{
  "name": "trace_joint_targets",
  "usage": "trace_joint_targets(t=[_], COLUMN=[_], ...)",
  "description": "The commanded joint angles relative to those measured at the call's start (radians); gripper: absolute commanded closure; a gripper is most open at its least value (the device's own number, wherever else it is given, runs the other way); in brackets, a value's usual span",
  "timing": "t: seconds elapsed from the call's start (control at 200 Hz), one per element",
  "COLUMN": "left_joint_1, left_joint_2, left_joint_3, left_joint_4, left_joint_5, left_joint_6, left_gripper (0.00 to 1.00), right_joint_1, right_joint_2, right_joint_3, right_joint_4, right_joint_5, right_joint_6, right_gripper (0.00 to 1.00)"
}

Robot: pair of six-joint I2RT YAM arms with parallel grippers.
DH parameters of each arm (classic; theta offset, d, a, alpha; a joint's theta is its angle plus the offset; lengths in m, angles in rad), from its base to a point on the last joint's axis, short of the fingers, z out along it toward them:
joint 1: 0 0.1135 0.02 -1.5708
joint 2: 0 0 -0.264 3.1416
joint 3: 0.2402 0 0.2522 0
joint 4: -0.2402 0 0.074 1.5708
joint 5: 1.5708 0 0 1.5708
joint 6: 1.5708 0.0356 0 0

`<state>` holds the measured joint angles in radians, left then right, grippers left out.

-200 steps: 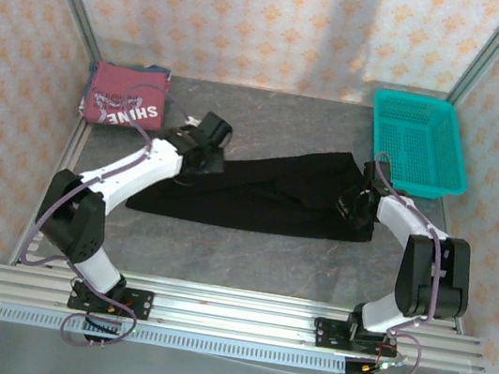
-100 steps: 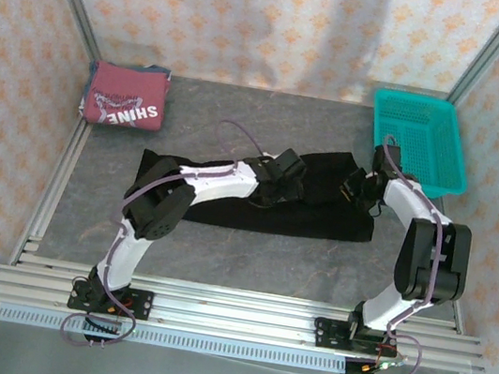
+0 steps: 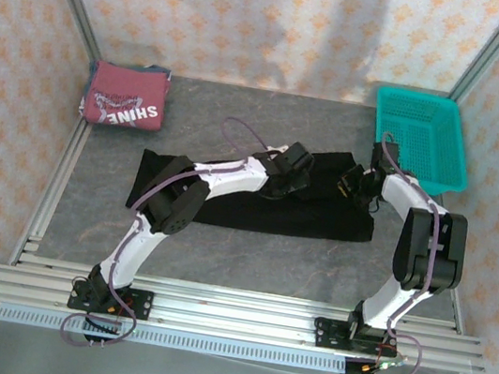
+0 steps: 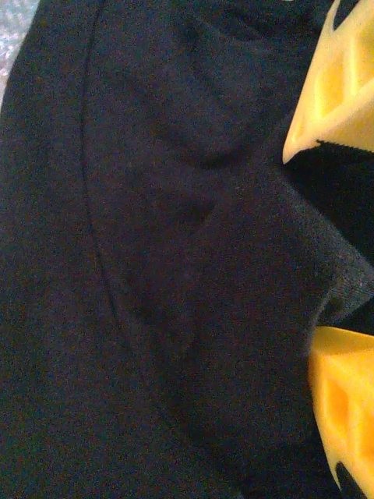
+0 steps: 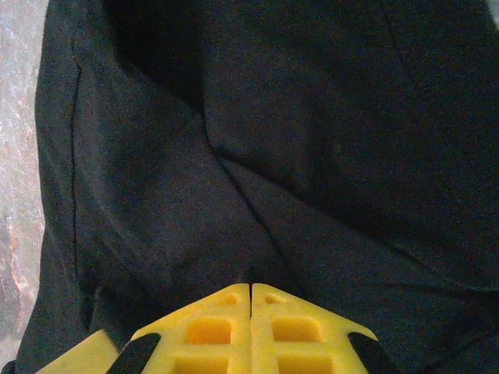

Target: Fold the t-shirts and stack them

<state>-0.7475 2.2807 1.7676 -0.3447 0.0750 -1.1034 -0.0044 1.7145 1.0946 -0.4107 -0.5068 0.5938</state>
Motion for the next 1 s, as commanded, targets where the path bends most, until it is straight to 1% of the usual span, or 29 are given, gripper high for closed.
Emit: trace_joint_targets(t=[0.0,0.115,0.165,0.21,0.27,0.325,0.385,0.465,0.535,0.661,0.726,0.871,0.996], left_joint_1=[0.010,0.009,0.008,0.010,0.014,0.021,0.032,0.043,0.052,0.057,0.057,0.057,0.059], left_joint_2=[0.025,0.054,0.056,0.051,0.040,0.025,0.003,-0.029,-0.042,-0.053,-0.043,0.004,0.023], left_joint_3=[0.038,0.074,0.062,0.045,0.019,0.017,0.031,0.067,0.120,0.204,0.262,0.432,0.480], left_joint_4=[0.015,-0.011,-0.011,-0.007,0.018,0.012,-0.027,-0.098,-0.192,-0.315,-0.375,-0.587,-0.711], left_joint_5=[-0.017,0.030,0.048,0.058,0.068,0.071,0.068,0.057,0.050,0.049,0.061,0.102,0.122], left_joint_6=[-0.023,-0.006,-0.011,-0.019,-0.020,-0.002,0.042,0.129,0.209,0.334,0.390,0.545,0.653], left_gripper=[0.49,0.58,0.66,0.76,0.86,0.92,0.96,0.98,1.00,1.00,1.00,1.00,1.00], right_joint_1=[-0.005,-0.005,-0.005,-0.005,-0.005,-0.006,-0.005,-0.006,-0.006,-0.006,-0.006,-0.005,-0.005], right_joint_2=[0.029,0.032,0.034,0.036,0.035,0.030,0.023,0.008,-0.006,-0.034,-0.050,-0.083,-0.117], right_joint_3=[0.040,0.043,0.046,0.047,0.048,0.050,0.053,0.050,0.038,0.013,-0.003,-0.034,-0.074], right_joint_4=[0.038,0.042,0.039,0.040,0.041,0.039,0.032,0.024,0.023,0.016,0.016,-0.017,-0.050], right_joint_5=[0.002,0.007,0.007,0.007,0.005,0.002,-0.001,-0.007,-0.021,-0.042,-0.056,-0.084,-0.077], right_joint_6=[0.017,0.022,0.022,0.025,0.030,0.031,0.032,0.035,0.044,0.057,0.070,0.069,0.049], right_gripper=[0.96,0.97,0.97,0.97,0.97,0.97,0.97,0.97,0.97,0.97,0.98,0.98,0.97])
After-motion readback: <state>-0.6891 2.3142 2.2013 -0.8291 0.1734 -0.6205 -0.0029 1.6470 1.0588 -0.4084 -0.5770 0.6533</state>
